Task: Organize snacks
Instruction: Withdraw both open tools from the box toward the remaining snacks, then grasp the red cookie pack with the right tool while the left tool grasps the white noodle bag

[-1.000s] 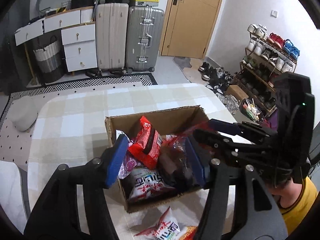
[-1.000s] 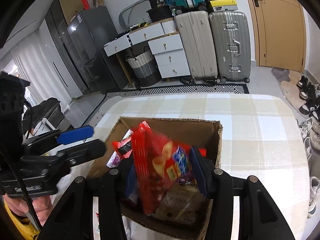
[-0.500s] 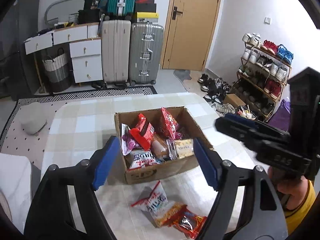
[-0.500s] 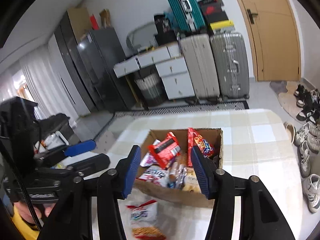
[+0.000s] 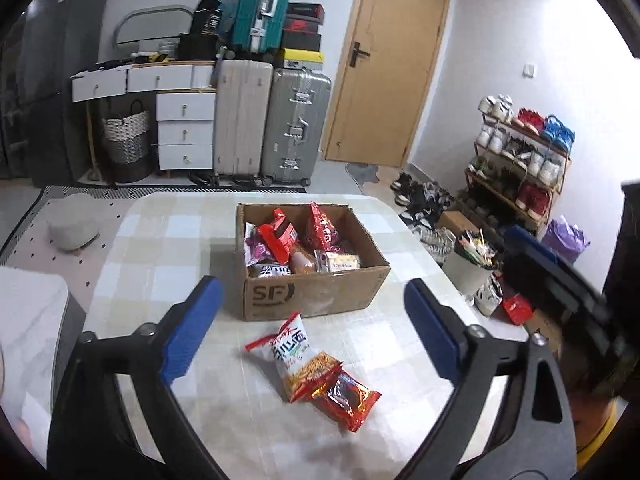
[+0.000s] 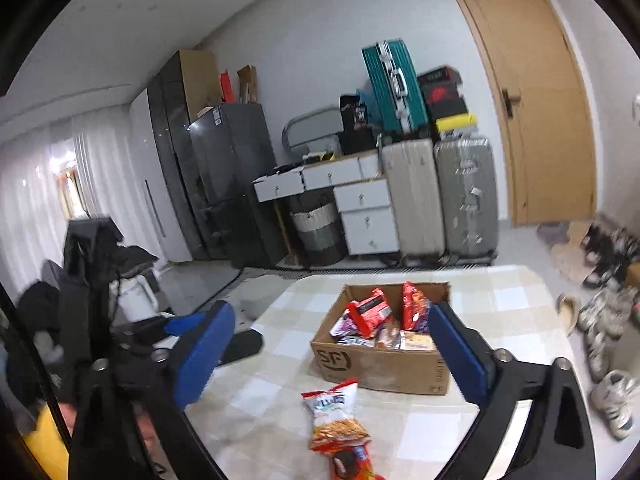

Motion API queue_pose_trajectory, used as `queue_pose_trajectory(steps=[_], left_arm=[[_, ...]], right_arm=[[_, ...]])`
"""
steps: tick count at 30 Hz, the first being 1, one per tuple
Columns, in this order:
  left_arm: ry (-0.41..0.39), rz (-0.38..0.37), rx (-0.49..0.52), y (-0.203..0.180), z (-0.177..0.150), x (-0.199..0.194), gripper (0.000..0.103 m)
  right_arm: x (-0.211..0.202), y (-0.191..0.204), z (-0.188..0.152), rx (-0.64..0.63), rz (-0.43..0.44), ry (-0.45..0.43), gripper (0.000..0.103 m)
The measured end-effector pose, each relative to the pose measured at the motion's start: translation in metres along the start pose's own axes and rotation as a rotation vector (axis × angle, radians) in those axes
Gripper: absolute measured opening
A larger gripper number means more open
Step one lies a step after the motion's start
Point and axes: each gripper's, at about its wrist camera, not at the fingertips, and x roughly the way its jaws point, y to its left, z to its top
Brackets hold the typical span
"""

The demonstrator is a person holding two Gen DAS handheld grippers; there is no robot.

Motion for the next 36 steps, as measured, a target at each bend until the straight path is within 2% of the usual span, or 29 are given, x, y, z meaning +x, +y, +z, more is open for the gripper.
queue_pose_trajectory(steps=[8, 11, 16, 19, 24, 30, 36], left_arm=[[-0.034, 0.006, -0.028, -0.002, -0.041, -0.067, 0.102], [-0.04, 0.007, -0.034, -0.002, -0.056, -0.08, 0.102], [-0.046, 0.054, -0.007, -0.007, -0.08, -0.088, 0.102], [-0.025, 0.064, -0.006, -0.006, -0.09, -0.08, 0.102], [0.028, 0.091, -0.03, 0.009, -0.102, -0.054, 0.102], [0.122, 0.102, -0.074, 0.038, -0.1, 0.016, 0.102], [0.217, 0.107, -0.097, 0.057, -0.106, 0.082, 0.102]], right_arm=[[-0.032, 0.027, -0.029, -0.042, 0.011, 0.005, 0.1], [-0.045, 0.034, -0.041, -0.037, 0.019, 0.008, 0.1], [-0.052, 0.039, -0.062, -0.062, 0.004, 0.017, 0.101], [-0.047, 0.039, -0.074, -0.096, -0.035, 0.053, 0.101], [-0.025, 0.031, -0.092, -0.08, -0.029, 0.116, 0.101], [0.024, 0.006, -0.114, -0.041, -0.037, 0.241, 0.101], [0.088, -0.022, -0.152, -0.023, -0.005, 0.418, 0.101]])
